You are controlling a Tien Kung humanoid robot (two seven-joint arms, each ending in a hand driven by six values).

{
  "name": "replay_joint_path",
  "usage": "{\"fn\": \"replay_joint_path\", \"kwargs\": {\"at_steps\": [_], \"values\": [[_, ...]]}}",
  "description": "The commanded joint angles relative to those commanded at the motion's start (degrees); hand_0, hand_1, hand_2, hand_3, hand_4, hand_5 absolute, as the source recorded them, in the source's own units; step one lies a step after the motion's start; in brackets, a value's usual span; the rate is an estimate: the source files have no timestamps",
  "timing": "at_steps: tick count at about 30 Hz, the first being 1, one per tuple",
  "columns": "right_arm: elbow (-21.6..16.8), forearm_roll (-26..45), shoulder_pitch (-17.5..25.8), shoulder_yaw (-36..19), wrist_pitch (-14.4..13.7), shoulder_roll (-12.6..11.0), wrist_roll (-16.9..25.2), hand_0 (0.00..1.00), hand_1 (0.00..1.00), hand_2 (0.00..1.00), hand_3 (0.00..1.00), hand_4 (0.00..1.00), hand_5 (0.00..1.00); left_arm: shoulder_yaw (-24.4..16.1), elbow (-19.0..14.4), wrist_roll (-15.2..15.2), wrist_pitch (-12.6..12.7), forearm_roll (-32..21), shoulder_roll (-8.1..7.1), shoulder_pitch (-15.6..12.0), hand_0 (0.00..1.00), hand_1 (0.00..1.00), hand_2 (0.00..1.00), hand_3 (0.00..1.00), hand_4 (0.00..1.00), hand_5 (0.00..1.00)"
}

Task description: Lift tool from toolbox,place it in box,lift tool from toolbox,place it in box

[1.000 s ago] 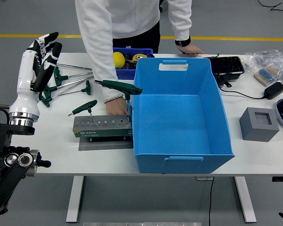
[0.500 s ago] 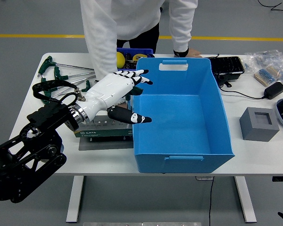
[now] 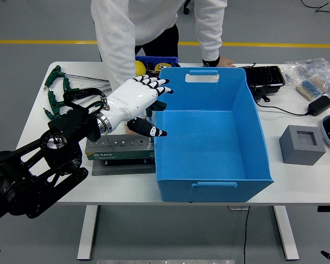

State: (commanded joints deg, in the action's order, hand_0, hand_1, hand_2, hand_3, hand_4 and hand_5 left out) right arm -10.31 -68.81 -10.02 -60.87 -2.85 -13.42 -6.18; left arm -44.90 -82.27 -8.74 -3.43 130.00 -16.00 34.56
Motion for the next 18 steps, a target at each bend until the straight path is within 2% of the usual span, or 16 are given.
{"fn": "replay_joint_path", "kwargs": {"at_steps": [3,4,8,9,15,16,18], "values": [[0.0,0.2,0.1,0.2,0.0,0.0,0.0,0.767,0.688,0.727,0.67,0.952,0.766,0.2,0.7,-0.8,-0.3,0.0,0.17,0.6,0.888,0.878,0.905,0.872,0.998,0.566],[0.0,0.1,0.1,0.2,0.0,0.0,-0.1,0.767,0.688,0.727,0.67,0.952,0.766,0.3,1.2,-1.2,-0.5,0.0,0.27,0.9,0.703,0.644,0.645,0.723,0.998,0.601],[0.0,0.1,0.1,0.3,0.0,0.0,0.0,0.767,0.688,0.727,0.67,0.952,0.766,0.4,2.2,-2.6,-1.1,0.0,0.17,1.3,0.703,0.644,0.645,0.723,0.998,0.601],[0.0,0.1,0.1,0.2,0.0,0.0,0.0,0.767,0.688,0.727,0.669,0.951,0.765,0.4,2.3,-2.9,-1.0,0.0,0.1,1.4,0.59,0.507,0.498,0.636,0.998,0.644],[0.0,-0.4,0.1,-0.3,0.0,0.5,0.0,0.767,0.688,0.727,0.669,0.951,0.765,1.6,3.4,-4.3,-0.9,0.0,0.05,1.6,0.59,0.507,0.498,0.636,0.998,0.644],[0.0,-0.4,0.1,-0.3,0.0,0.5,0.0,0.767,0.686,0.727,0.669,0.951,0.766,1.6,3.5,-4.4,-0.8,0.0,0.04,1.6,0.508,0.416,0.39,0.546,0.998,0.678],[0.0,-0.4,0.2,-0.3,0.0,0.6,0.0,0.767,0.686,0.727,0.669,0.951,0.766,1.8,3.6,-4.6,-0.6,0.0,-0.01,1.8,0.508,0.416,0.39,0.546,0.998,0.678]]}}
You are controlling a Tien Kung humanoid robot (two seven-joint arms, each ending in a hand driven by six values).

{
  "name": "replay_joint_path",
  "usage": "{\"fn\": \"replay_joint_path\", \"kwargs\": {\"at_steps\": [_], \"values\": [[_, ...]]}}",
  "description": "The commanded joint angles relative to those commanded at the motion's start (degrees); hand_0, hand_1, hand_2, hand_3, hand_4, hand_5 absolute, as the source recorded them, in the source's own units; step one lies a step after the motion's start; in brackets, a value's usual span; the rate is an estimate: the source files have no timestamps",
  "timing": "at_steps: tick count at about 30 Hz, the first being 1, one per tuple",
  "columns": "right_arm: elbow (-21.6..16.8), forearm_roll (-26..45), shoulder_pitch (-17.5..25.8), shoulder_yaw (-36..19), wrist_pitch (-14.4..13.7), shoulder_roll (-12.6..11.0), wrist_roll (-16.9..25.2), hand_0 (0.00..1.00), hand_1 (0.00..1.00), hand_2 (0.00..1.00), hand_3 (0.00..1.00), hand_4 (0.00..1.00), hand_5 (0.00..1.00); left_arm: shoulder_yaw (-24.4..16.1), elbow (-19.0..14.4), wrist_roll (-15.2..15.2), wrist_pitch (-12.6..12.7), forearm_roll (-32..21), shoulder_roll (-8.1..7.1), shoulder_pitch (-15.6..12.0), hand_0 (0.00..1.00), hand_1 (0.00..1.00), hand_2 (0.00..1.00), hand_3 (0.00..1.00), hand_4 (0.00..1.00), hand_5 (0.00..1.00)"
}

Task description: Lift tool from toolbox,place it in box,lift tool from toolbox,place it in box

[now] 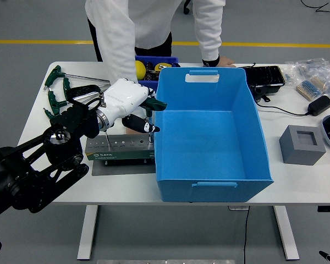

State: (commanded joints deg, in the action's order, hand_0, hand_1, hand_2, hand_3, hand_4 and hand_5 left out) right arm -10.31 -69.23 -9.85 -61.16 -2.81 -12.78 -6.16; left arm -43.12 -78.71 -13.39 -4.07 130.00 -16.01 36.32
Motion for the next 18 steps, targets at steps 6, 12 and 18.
{"fn": "replay_joint_path", "kwargs": {"at_steps": [6,12,18], "values": [[0.0,-0.1,0.2,-0.1,0.0,0.1,-0.1,0.767,0.687,0.727,0.669,0.951,0.767,0.8,0.7,-1.0,1.4,0.0,-0.15,0.4,0.409,0.309,0.303,0.423,0.998,0.709],[0.0,-0.1,0.2,-0.1,0.0,0.2,-0.1,0.767,0.687,0.727,0.668,0.951,0.767,2.5,2.1,-2.7,4.1,0.0,0.38,0.7,0.332,0.218,0.233,0.316,0.998,0.73],[0.0,-0.2,0.3,-0.1,0.0,0.3,-0.2,0.767,0.687,0.726,0.669,0.952,0.766,3.6,2.9,-3.3,4.8,0.0,0.43,1.0,0.287,0.173,0.201,0.257,0.998,0.751]]}}
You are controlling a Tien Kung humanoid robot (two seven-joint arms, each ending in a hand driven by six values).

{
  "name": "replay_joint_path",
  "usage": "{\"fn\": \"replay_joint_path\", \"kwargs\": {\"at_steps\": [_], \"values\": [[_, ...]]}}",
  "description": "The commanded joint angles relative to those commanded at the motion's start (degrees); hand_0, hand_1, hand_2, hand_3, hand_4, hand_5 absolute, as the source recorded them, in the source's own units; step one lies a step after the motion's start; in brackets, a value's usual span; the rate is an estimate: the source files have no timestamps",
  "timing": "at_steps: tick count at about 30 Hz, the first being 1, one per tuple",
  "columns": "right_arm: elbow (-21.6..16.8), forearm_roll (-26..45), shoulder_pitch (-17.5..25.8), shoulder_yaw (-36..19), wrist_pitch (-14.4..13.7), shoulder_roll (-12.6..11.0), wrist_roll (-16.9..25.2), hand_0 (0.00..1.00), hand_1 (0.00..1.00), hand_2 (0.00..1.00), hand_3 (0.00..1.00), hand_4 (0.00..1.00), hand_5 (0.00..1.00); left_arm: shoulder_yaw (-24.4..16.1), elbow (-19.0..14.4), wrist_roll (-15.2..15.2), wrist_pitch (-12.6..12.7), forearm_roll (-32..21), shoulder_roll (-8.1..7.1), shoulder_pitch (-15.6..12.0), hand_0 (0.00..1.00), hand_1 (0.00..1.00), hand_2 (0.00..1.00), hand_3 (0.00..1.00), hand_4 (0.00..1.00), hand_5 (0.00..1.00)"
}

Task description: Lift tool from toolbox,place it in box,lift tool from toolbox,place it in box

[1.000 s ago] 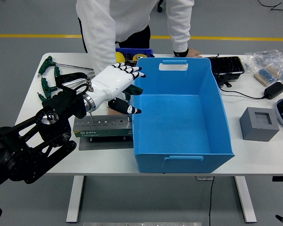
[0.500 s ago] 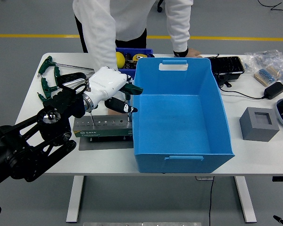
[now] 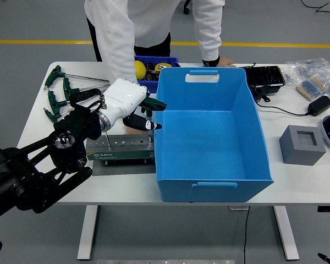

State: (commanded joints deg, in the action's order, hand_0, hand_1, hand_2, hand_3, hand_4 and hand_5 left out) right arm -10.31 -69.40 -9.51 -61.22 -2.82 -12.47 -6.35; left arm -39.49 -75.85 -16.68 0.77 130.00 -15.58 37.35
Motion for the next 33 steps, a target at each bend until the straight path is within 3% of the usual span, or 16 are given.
{"fn": "replay_joint_path", "kwargs": {"at_steps": [3,4,9,10,20,27,28,33], "values": [[0.0,0.0,0.0,0.0,0.0,0.0,0.0,0.767,0.687,0.726,0.669,0.952,0.766,0.2,0.4,-0.3,0.3,0.0,0.1,0.2,0.287,0.173,0.201,0.257,0.998,0.751],[0.0,0.0,0.0,0.1,0.0,0.0,0.0,0.767,0.686,0.727,0.669,0.951,0.766,0.3,0.5,-0.5,0.3,0.0,0.14,0.3,0.223,0.114,0.16,0.201,0.998,0.736],[0.0,-0.4,-0.2,-0.4,0.0,-0.1,-0.1,0.767,0.686,0.727,0.669,0.951,0.766,0.6,1.4,-1.8,0.2,0.0,0.63,0.6,0.223,0.114,0.16,0.201,0.998,0.736],[0.0,-0.5,-0.2,-0.4,0.0,-0.2,-0.1,0.767,0.687,0.727,0.669,0.951,0.767,0.7,1.5,-2.1,0.1,0.0,0.8,0.6,0.183,0.065,0.123,0.164,0.998,0.745],[0.0,-0.6,0.0,-0.5,0.1,-0.1,-0.1,0.767,0.686,0.726,0.67,0.951,0.766,1.2,2.6,-3.4,0.4,0.0,1.61,1.1,0.144,0.03,0.094,0.121,0.998,0.75],[0.0,-0.9,0.1,-0.7,0.0,-0.2,-0.2,0.767,0.686,0.726,0.669,0.951,0.766,1.4,3.9,-3.9,2.6,0.0,1.59,0.9,0.124,0.002,0.063,0.082,0.998,0.764],[0.0,-0.9,0.1,-0.8,0.0,-0.2,-0.2,0.767,0.686,0.726,0.669,0.951,0.766,1.5,3.8,-3.9,3.4,0.0,1.48,0.9,0.112,0.002,0.01,0.032,0.998,0.792],[0.0,-0.9,0.2,-0.7,0.1,-0.1,-0.2,0.767,0.686,0.726,0.669,0.951,0.766,1.6,2.6,-3.9,5.9,0.0,0.93,0.9,0.112,0.002,0.01,0.032,0.998,0.792]]}}
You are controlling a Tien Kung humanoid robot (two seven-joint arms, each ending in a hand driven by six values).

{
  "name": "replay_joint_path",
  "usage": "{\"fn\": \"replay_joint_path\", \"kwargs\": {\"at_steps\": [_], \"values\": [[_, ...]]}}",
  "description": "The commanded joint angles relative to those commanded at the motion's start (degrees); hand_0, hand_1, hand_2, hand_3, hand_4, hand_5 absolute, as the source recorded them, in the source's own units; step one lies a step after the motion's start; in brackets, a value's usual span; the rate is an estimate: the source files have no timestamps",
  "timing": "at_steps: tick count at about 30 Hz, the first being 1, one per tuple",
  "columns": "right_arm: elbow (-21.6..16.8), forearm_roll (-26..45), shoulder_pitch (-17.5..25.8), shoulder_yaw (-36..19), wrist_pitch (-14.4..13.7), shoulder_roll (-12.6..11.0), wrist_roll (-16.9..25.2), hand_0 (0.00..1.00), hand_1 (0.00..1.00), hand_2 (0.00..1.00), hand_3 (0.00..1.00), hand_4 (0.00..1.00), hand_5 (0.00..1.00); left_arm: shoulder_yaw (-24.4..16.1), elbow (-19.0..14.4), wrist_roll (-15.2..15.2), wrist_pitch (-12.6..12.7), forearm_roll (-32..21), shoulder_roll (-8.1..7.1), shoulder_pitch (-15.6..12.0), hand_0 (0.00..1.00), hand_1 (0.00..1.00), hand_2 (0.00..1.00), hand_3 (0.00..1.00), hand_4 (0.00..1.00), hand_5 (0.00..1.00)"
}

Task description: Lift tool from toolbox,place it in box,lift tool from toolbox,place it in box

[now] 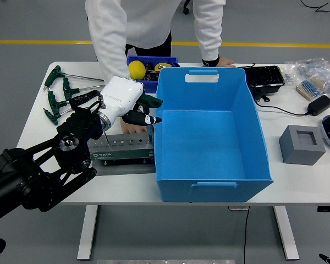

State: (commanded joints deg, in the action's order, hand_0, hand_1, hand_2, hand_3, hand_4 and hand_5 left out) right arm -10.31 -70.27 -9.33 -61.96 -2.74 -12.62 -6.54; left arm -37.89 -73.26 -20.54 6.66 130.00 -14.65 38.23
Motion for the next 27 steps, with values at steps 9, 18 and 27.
{"fn": "replay_joint_path", "kwargs": {"at_steps": [9,18,27], "values": [[0.0,-0.5,0.1,-0.5,0.0,0.0,-0.1,0.767,0.686,0.725,0.669,0.95,0.766,0.3,-1.4,0.3,1.5,0.0,-1.13,0.0,0.104,0.002,0.002,0.002,0.998,0.998],[0.0,-0.4,0.1,-0.5,0.0,0.1,0.0,0.767,0.686,0.725,0.669,0.95,0.766,0.3,-4.4,0.8,0.8,0.0,-2.65,0.6,0.104,0.002,0.002,0.002,0.958,0.991],[0.0,-0.2,0.3,-0.3,0.0,0.0,-0.1,0.767,0.686,0.725,0.669,0.95,0.766,-0.5,-10.7,1.0,0.7,0.0,-4.85,2.5,0.112,0.002,0.002,0.002,0.74,0.635]]}}
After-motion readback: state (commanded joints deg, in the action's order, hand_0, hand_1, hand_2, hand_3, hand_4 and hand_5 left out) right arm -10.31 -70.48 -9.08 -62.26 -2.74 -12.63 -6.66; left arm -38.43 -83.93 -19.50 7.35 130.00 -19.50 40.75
